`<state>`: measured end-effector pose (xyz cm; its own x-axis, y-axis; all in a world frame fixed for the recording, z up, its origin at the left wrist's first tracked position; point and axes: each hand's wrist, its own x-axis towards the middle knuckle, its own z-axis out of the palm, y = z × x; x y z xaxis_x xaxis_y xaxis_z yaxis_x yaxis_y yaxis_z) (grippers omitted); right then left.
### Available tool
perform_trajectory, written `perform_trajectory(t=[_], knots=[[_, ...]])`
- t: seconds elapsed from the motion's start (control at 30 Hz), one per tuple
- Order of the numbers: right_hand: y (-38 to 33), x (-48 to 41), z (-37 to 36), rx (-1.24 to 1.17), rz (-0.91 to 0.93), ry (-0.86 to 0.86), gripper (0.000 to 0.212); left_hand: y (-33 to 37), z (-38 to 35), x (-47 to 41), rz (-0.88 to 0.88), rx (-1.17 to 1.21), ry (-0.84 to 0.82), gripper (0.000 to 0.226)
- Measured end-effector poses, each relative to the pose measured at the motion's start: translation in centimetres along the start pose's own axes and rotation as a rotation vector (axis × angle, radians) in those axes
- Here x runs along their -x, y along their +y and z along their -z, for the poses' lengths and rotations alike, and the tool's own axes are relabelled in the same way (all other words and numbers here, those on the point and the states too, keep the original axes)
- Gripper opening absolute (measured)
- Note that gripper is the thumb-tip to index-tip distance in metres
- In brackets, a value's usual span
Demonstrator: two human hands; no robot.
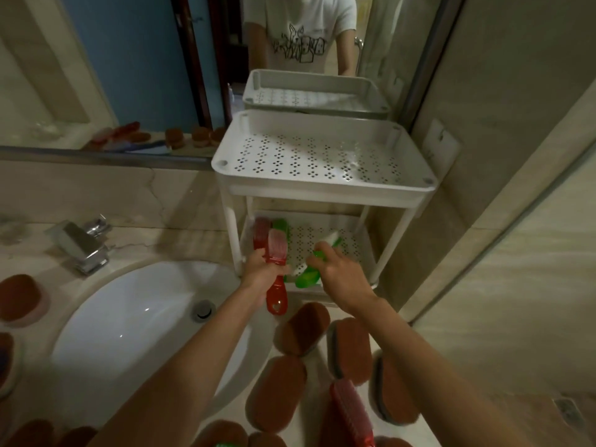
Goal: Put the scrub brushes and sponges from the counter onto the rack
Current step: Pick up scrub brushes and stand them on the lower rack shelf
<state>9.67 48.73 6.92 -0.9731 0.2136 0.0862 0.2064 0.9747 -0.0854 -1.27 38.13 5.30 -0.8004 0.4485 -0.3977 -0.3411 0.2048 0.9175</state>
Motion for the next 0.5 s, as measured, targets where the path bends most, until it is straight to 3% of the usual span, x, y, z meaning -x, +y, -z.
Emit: perform_trajectory(t=[0.1,0.2,0.3,0.5], knots=[[1.8,-0.7,-1.5,-0.042,-0.036,-0.1,0.053,0.1,-1.3,-1.6,0.049,-0.042,-0.044,0.023],[3.3,-1.7,-2.9,-0.079,-0.074,-0.192,0.056,-0.3,-2.9,-3.9,0.099,-0.037,-0.017,0.027],[4.5,-2.6,-4.7,-0.121,-0.1,-0.219,0.056,-1.0,-4.2,-6.4,0.119,-0.135,-0.033,0.011],[5.6,-4.4,-6.8,-0.428,-0.201,-0.201,0.047,-2.0,-5.9,-7.2,0.087,-0.271,0.109,0.027]])
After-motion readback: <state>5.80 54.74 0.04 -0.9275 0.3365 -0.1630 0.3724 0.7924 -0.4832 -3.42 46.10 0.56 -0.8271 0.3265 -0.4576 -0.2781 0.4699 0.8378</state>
